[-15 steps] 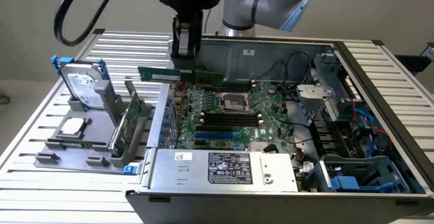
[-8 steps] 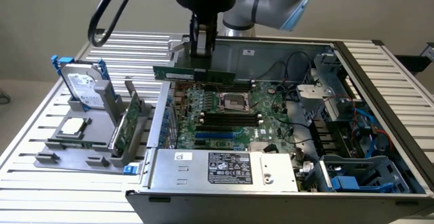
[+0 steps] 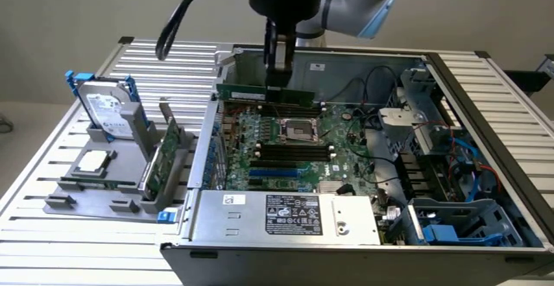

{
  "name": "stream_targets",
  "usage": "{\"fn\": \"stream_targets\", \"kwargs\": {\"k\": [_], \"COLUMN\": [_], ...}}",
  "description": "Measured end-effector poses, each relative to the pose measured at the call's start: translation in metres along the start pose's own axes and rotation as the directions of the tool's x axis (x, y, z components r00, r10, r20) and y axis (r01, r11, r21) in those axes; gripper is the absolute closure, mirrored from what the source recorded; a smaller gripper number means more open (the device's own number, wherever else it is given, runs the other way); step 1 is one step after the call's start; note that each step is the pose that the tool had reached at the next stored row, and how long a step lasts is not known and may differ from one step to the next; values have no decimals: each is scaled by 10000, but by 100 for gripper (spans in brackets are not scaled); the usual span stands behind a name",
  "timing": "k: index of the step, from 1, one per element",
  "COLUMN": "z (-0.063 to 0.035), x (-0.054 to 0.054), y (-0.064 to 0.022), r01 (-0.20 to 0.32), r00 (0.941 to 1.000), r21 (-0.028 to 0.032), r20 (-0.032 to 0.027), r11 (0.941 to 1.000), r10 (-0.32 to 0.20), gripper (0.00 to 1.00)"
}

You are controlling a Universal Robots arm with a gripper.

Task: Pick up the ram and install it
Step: 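Pick up the ram and move it above insertion slot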

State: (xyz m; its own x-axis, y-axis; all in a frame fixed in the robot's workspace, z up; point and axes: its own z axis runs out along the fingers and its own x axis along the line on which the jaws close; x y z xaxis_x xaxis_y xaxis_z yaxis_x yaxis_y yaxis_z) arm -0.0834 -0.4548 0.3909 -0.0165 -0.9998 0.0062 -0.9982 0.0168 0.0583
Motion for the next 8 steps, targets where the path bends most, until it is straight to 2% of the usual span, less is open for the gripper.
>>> {"fn": "stream_targets", "kwargs": {"k": [8], "z": [117], "x": [-199], "y": [-224], "r01": [1], "r00": [10000], "r21": [1], "r20": [-20], "r11": [10000], "r10": [-1], "gripper": [86]}}
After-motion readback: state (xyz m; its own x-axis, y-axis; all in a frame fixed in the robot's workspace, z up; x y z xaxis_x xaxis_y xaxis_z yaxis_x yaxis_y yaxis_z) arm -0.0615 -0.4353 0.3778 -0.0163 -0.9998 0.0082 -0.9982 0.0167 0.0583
